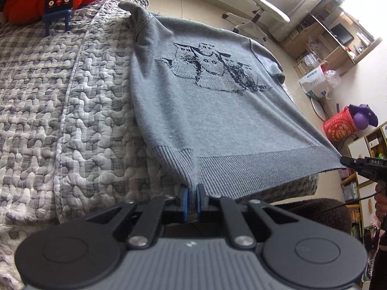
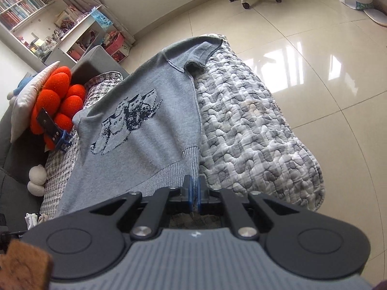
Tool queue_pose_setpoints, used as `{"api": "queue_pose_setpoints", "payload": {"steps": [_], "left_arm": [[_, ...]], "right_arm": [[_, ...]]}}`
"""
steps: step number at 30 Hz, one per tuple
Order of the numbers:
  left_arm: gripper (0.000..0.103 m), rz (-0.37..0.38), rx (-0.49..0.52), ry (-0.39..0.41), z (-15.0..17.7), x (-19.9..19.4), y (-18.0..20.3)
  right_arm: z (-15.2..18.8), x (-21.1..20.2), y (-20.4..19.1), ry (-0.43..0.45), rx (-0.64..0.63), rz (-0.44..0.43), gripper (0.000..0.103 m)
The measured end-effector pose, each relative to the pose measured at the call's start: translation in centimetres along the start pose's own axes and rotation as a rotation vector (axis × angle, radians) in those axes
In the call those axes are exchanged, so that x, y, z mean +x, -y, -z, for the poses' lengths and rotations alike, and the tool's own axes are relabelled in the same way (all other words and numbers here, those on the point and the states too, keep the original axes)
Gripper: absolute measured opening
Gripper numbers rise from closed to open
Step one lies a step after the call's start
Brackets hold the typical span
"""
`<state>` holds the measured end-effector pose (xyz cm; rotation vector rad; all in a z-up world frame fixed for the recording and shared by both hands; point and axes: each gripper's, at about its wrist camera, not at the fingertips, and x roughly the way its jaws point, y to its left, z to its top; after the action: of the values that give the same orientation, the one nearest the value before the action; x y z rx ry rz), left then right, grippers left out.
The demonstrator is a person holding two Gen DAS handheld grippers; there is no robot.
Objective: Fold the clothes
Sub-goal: 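Pull the hem with both grippers to straighten the sweater, then open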
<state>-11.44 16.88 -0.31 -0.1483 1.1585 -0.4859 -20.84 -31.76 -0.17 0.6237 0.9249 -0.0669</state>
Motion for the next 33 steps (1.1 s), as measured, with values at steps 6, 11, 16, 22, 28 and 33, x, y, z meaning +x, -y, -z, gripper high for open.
{"api": "queue_pose_setpoints", "payload": {"steps": [6, 11, 16, 22, 28, 33], "left_arm": [[0.003, -0.056, 0.052, -0.047, 0.1, 1.5, 0.1], [0.004, -0.081, 0.053, -0.073, 0.4, 2.3, -0.3], [0.006, -0.093, 0.038, -0.077, 0.4, 2.0, -1.0], [0.025, -0.116, 0.022, -0.058, -0.2, 1.7, -1.7], [0.042, -0.132, 0.000, -0.023, -1.8, 1.8, -2.2], [0.047, -0.144, -0.026, 0.004, -3.6, 2.2, -2.7]], "right_arm": [[0.9, 1.8, 1.9, -0.055, 0.060, 0.024, 0.003], [1.6, 3.0, 2.5, -0.085, 0.062, 0.049, 0.003], [1.5, 3.3, 2.4, -0.088, 0.043, 0.087, 0.016], [0.9, 2.9, 2.7, -0.072, 0.032, 0.107, 0.016], [0.3, 3.4, 2.4, -0.078, 0.028, 0.108, 0.016], [-0.9, 4.7, 1.0, -0.086, 0.019, 0.092, 0.016]]}}
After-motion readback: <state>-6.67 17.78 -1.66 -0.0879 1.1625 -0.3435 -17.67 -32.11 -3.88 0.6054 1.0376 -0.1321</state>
